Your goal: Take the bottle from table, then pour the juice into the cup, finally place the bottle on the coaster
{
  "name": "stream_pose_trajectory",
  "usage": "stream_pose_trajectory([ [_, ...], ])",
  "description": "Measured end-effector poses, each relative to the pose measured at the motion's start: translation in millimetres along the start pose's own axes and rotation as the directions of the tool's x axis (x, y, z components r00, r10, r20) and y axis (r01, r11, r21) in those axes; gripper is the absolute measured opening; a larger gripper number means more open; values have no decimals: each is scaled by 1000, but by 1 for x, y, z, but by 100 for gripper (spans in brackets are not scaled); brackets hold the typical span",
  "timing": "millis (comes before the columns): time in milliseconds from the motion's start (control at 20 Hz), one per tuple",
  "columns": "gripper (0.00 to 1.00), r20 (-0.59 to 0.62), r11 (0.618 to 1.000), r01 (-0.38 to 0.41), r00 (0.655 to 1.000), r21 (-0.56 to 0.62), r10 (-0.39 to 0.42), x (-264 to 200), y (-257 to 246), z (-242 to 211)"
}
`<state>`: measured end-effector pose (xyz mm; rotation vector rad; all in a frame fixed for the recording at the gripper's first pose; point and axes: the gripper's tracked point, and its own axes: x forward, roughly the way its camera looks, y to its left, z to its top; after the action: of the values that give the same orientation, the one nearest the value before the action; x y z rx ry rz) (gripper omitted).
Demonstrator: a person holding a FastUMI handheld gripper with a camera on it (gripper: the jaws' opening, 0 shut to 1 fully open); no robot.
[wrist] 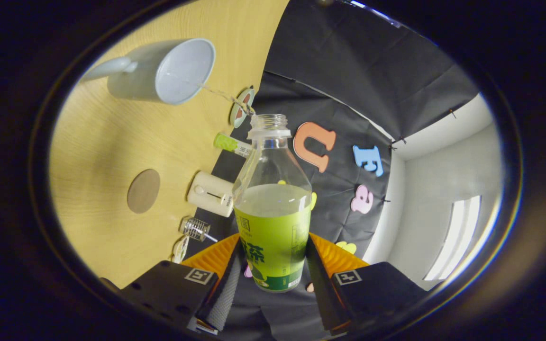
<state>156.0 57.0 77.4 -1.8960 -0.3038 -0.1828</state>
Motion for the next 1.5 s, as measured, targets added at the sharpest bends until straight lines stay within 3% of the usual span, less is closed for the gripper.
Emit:
stream_pose_trajectory([
  [1500, 77, 36, 989, 77, 997, -123, -73, 1, -29, 9],
])
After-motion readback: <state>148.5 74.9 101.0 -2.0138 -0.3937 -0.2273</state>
